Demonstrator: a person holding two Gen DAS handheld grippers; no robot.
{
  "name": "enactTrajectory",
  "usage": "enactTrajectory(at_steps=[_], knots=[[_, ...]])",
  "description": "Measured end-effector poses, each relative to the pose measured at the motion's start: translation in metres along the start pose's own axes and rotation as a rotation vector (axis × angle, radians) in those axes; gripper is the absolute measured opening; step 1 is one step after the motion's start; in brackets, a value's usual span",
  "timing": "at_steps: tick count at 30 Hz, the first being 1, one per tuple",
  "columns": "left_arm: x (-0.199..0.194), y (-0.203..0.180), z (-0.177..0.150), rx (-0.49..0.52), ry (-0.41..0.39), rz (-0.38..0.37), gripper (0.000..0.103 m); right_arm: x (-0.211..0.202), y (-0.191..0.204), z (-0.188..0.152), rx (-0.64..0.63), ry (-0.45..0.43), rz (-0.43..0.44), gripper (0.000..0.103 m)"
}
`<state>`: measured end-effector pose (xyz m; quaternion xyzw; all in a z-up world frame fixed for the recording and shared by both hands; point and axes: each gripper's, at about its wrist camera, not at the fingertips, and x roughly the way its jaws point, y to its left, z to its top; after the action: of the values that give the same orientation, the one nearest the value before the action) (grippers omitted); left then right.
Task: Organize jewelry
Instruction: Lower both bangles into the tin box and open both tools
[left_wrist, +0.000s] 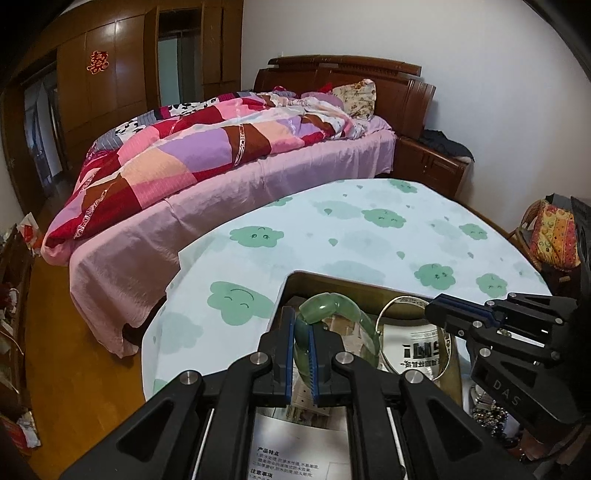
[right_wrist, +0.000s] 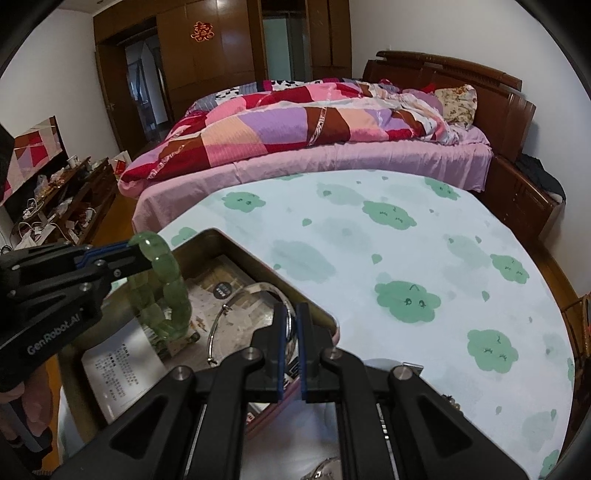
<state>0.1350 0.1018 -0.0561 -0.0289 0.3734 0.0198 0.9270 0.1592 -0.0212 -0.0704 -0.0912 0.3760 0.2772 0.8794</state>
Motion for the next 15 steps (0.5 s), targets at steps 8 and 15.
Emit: enactTrajectory(at_steps=[8, 15], knots=[[0.009, 0.004, -0.001, 0.004, 0.027, 0.016, 0.006, 0.011, 0.001, -0.002, -0.003, 0.024, -0.021, 0.007], [0.016, 0.005, -0.004, 0.011, 0.049, 0.018, 0.006, 0.015, 0.001, -0.003, -0.009, 0.034, -0.037, 0.008]])
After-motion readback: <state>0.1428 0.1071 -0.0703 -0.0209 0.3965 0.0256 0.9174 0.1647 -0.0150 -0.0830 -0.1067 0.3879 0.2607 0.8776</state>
